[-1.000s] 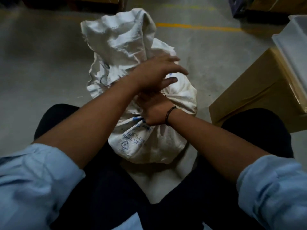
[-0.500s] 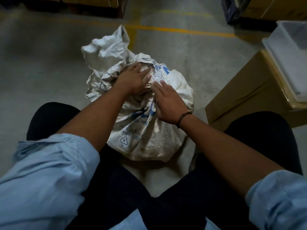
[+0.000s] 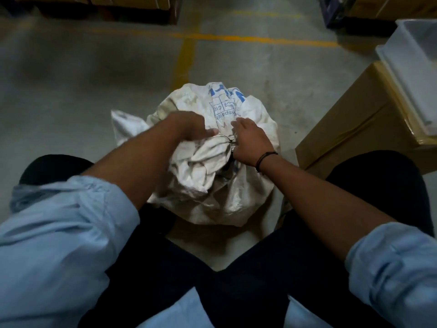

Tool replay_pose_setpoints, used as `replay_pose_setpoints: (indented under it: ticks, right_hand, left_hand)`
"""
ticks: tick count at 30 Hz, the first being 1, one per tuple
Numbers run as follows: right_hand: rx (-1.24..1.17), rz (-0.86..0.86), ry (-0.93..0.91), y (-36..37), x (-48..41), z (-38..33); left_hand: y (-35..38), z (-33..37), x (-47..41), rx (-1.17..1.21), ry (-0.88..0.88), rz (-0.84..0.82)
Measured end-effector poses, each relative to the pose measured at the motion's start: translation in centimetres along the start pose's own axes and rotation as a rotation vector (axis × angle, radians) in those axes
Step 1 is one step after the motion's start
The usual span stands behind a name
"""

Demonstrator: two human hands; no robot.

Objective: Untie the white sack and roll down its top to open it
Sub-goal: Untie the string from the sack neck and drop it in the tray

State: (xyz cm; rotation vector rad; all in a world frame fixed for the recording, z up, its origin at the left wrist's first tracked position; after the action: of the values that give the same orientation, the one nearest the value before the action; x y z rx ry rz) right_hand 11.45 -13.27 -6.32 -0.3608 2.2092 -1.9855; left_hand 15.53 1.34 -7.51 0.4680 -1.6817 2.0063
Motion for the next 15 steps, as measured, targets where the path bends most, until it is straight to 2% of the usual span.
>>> replay_pose_setpoints:
  ticks: [3,6,9,11,15]
  right_hand:
    - [0.021,-0.002,-0.009,0.4,-0.2,-0.2]
    - [0.094,-0.040,-0.058,1.2,-0.1,-0.5]
    - [0.097,0.025,0.051,0.5,0.6,1.0]
    - [-0.010,0.043,0.172,0.2,1.3,2.7]
    - [-0.350,-0.161,0.405,2.2,1.9,5.5]
  left_hand:
    - [1.9,-1.0,3.6,0.073,0.177,0.452]
    - [4.5,1.0,6.2,-0.003,0.299,0.695]
    - [4.7,2.4,6.6,-0.016,0.349,0.775]
    - [4.5,2.4,7.0,0.072,0.370,0.782]
    - [3.3,2.0,6.4,0.242,0.260,0.734]
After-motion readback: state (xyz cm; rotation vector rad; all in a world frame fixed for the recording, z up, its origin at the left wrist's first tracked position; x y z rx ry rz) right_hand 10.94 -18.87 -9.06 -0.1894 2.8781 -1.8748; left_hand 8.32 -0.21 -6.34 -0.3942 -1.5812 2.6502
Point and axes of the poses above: each hand's wrist, its own x-axis away from the middle knuckle, its own y-axis out of the palm, z = x × y, the point moved 10 cm from there along -x, towards the middle knuckle, and after that the axes turned 15 degrees about x, right-handed, at the moved point
